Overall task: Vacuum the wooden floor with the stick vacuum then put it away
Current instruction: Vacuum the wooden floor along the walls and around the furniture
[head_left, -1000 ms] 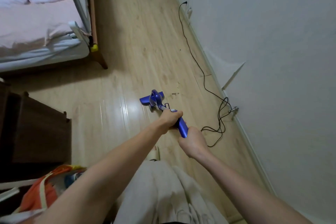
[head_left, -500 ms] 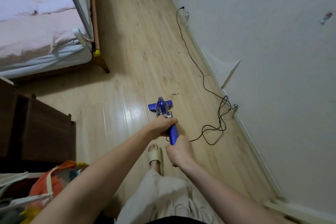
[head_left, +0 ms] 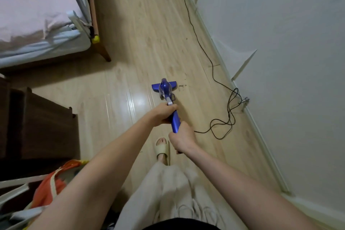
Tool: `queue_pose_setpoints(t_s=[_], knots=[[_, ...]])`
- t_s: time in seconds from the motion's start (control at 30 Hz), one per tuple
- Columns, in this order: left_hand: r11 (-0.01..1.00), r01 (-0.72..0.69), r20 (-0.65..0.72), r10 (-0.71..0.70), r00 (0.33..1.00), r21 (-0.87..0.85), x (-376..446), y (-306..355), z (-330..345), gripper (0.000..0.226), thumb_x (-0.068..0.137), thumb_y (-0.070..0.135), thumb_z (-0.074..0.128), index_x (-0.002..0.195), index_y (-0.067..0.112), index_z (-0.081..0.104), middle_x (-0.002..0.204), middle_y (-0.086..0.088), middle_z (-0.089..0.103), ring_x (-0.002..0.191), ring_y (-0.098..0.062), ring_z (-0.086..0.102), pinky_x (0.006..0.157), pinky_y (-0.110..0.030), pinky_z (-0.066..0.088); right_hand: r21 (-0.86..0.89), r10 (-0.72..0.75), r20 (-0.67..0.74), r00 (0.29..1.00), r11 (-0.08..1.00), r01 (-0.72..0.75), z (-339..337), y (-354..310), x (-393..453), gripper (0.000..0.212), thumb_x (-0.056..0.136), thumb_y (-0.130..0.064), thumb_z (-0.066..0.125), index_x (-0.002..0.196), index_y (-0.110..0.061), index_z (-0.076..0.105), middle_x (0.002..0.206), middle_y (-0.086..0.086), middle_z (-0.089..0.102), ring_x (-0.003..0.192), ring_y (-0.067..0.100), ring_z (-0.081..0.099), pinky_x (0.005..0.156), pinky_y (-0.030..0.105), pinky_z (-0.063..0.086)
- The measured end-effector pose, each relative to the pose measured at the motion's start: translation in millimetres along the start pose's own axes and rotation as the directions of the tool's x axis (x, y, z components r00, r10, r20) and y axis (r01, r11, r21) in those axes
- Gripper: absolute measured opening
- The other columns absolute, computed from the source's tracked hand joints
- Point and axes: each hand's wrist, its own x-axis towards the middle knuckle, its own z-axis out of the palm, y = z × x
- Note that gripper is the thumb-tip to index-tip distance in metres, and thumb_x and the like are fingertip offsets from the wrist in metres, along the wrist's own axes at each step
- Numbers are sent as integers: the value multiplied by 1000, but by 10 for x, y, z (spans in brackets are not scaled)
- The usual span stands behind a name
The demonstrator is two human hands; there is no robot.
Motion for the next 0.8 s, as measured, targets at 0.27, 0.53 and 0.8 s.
queue_pose_setpoints(t_s=[0.27,0.53,0.8], knots=[[999,4,-33,-3,999,33,714,566,-307,13,96,12,48,108,6,45,86,-12,57,72,-21,63,62,-28,55,-9,17,-6,1000,1000,-17,-58,-493,834,35,87,-9,53,121,-15,45,85,1,52,62,19,53,52,32,51],[998,-21,-77,25,997,58,1384,1186,-647,9,94,10,50,102,8,46,80,-10,58,77,-27,65,82,-41,56,-15,35,-3,999,999,-35,-117,-1065,1677,41,88,-11,52,128,-18,42,102,9,57,63,24,55,42,25,42],[997,-9,-58,14,998,80,1638,1386,-732,9,93,9,50,100,8,44,77,-10,58,72,-24,64,75,-36,55,13,43,13,999,999,-43,-176,-1193,1932,41,89,-12,54,128,-17,41,106,9,55,73,26,55,44,24,40]])
